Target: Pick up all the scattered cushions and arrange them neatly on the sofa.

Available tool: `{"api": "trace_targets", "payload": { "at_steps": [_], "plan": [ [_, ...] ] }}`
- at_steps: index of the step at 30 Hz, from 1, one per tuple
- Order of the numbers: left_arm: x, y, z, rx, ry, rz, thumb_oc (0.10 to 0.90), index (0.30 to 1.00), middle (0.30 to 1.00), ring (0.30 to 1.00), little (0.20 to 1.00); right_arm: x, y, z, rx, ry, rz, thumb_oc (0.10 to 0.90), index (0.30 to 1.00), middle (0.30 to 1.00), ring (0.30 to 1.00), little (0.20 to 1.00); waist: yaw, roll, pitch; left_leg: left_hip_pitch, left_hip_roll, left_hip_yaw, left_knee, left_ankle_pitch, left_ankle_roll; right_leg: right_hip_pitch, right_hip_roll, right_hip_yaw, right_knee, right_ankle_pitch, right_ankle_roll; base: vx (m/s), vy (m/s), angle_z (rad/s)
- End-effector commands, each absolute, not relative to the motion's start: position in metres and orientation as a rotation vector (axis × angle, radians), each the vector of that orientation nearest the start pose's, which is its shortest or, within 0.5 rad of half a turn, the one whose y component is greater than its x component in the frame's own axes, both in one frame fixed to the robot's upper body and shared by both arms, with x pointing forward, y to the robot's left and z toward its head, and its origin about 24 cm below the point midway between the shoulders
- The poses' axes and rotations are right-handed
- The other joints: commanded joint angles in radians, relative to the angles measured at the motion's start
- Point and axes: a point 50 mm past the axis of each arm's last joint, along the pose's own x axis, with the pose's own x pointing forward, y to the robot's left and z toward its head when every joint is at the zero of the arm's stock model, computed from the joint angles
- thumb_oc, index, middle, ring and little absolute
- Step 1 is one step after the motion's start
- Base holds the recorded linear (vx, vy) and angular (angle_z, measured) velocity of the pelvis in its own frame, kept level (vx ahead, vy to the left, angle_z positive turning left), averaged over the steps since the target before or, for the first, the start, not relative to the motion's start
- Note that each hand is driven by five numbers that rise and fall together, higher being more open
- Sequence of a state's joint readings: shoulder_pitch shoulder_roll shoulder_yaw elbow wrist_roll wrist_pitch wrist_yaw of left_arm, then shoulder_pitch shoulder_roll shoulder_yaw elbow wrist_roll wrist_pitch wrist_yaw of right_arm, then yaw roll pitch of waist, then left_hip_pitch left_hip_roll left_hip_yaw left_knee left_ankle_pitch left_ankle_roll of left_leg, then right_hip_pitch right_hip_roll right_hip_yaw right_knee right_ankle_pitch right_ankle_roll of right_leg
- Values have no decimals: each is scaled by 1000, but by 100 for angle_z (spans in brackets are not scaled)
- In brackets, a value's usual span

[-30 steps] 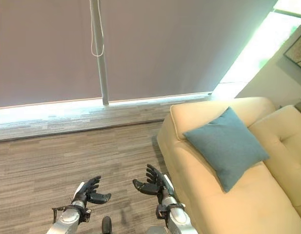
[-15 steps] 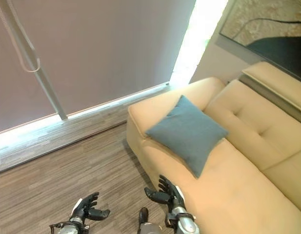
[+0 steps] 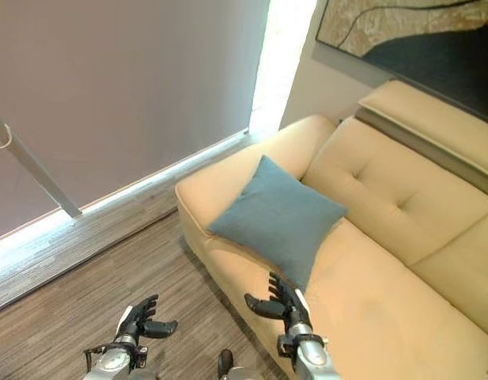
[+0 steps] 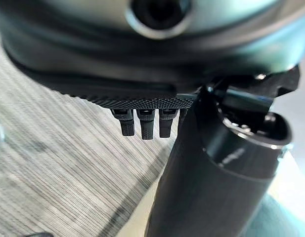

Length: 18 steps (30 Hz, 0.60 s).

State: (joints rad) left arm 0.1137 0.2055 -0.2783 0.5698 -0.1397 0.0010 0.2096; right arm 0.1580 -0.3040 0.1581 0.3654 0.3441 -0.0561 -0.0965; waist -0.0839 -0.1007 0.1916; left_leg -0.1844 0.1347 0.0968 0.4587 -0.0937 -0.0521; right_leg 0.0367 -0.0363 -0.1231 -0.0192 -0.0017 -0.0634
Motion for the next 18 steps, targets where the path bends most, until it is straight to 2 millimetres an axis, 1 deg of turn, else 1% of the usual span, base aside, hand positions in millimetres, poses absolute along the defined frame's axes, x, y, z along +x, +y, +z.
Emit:
{"api": "trace_targets", "payload": {
  "at_steps": [1, 2, 3, 4, 5, 6, 7, 8, 10, 11, 12, 13, 14, 15, 16, 17, 18],
  "plan": [
    [192, 169, -76, 269, 495, 22, 800, 900, 900, 900, 900, 209, -222, -26, -81, 270, -126, 800, 900, 900, 900, 900, 31, 20, -10, -30, -34, -120, -360, 103, 5, 80, -3, 41, 50, -157, 85, 466, 145, -17],
    [195, 171, -72, 286, 472, 38, 800, 900, 900, 900, 900, 210, -224, -26, -97, 270, -137, 800, 900, 900, 900, 900, 49, 21, -10, -53, -63, -206, -436, 118, -2, 103, 5, 74, 46, -171, 87, 445, 127, -54],
    [200, 170, -68, 302, 446, 47, 800, 900, 900, 900, 900, 214, -224, -27, -112, 273, -148, 800, 900, 900, 900, 900, 56, 22, -11, -91, -88, -255, -477, 138, -18, 124, 12, 104, 45, -181, 87, 435, 155, -76],
    [204, 170, -65, 311, 429, 40, 800, 900, 900, 900, 900, 217, -224, -25, -118, 264, -154, 800, 900, 900, 900, 900, 63, 26, -13, -103, -100, -271, -488, 153, -26, 138, 16, 134, 55, -189, 88, 524, 333, -92],
    [209, 171, -62, 332, 408, 45, 800, 900, 900, 900, 900, 215, -221, -26, -91, 257, -148, 800, 900, 900, 900, 900, 55, 47, -36, -45, -84, -271, -520, 169, -22, 138, 18, 163, 79, -207, 96, 370, 285, -94],
    [209, 171, -62, 332, 408, 45, 800, 900, 900, 900, 900, 214, -221, -26, -91, 257, -149, 800, 900, 900, 900, 900, 59, 47, -34, -40, -83, -267, -521, 168, -22, 140, 17, 167, 80, -207, 96, 384, 347, -133],
    [209, 171, -61, 337, 403, 47, 800, 900, 900, 900, 900, 215, -217, -25, -82, 251, -134, 800, 900, 900, 900, 900, 56, 47, -45, -28, -95, -280, -495, 178, -11, 130, 5, 178, 109, -199, 108, 233, 235, -149],
    [210, 172, -60, 340, 399, 45, 800, 900, 900, 900, 900, 216, -215, -25, -76, 256, -127, 800, 900, 900, 900, 900, 53, 48, -54, -10, -108, -285, -480, 178, 5, 118, -6, 195, 142, -196, 119, 349, 362, -123],
    [209, 174, -60, 335, 404, 34, 800, 900, 900, 900, 900, 214, -208, -30, -52, 274, -113, 800, 900, 900, 900, 900, 51, 46, -66, 33, -120, -256, -469, 152, 41, 76, -35, 209, 262, -172, 148, 330, 372, -65],
    [207, 172, -59, 244, 418, 40, 800, 900, 900, 900, 900, 216, -202, -33, -39, 290, -98, 800, 900, 900, 900, 900, 49, 52, -66, 82, -127, -215, -471, 123, 75, 11, -87, 177, 392, -67, 186, 235, 295, -62],
    [207, 172, -59, 243, 418, 40, 800, 900, 900, 900, 900, 216, -202, -33, -39, 290, -98, 800, 900, 900, 900, 900, 52, 51, -67, 81, -128, -211, -470, 123, 76, 7, -88, 182, 396, -68, 186, 287, 408, -88],
    [215, 175, -45, 233, 359, 29, 800, 900, 900, 900, 900, 217, -200, -34, -52, 301, -85, 800, 900, 900, 900, 900, 51, 74, -59, 133, -125, -180, -481, 98, 99, -52, -146, 105, 510, -4, 189, 137, 207, -91],
    [215, 175, -45, 233, 359, 29, 800, 900, 900, 900, 900, 217, -200, -34, -52, 301, -85, 800, 900, 900, 900, 900, 51, 73, -58, 134, -126, -180, -482, 99, 99, -53, -147, 106, 514, -7, 189, 274, 353, -90],
    [223, 175, -29, 224, 283, 16, 800, 900, 900, 900, 900, 217, -201, -33, -45, 291, -97, 800, 900, 900, 900, 900, 52, 83, -57, 175, -120, -140, -503, 73, 102, -79, -210, -2, 503, -1, 187, 138, 146, -63],
    [223, 176, -29, 224, 283, 16, 800, 900, 900, 900, 900, 217, -201, -33, -45, 291, -97, 800, 900, 900, 900, 900, 51, 83, -54, 179, -121, -142, -505, 74, 102, -74, -210, -4, 501, -1, 187, 210, 176, -63],
    [228, 176, -20, 215, 242, 13, 800, 900, 900, 900, 900, 218, -203, -31, -42, 280, -111, 800, 900, 900, 900, 900, 51, 87, -57, 191, -119, -125, -509, 60, 99, -73, -239, -61, 446, 1, 187, 195, 41, -55],
    [231, 179, -5, 231, 170, -1, 800, 900, 900, 900, 900, 216, -208, -32, -40, 284, -131, 800, 900, 900, 900, 900, 51, 90, -63, 210, -116, -97, -520, 42, 94, -69, -253, -118, 334, -10, 196, 196, 40, -53]
  ]
}}
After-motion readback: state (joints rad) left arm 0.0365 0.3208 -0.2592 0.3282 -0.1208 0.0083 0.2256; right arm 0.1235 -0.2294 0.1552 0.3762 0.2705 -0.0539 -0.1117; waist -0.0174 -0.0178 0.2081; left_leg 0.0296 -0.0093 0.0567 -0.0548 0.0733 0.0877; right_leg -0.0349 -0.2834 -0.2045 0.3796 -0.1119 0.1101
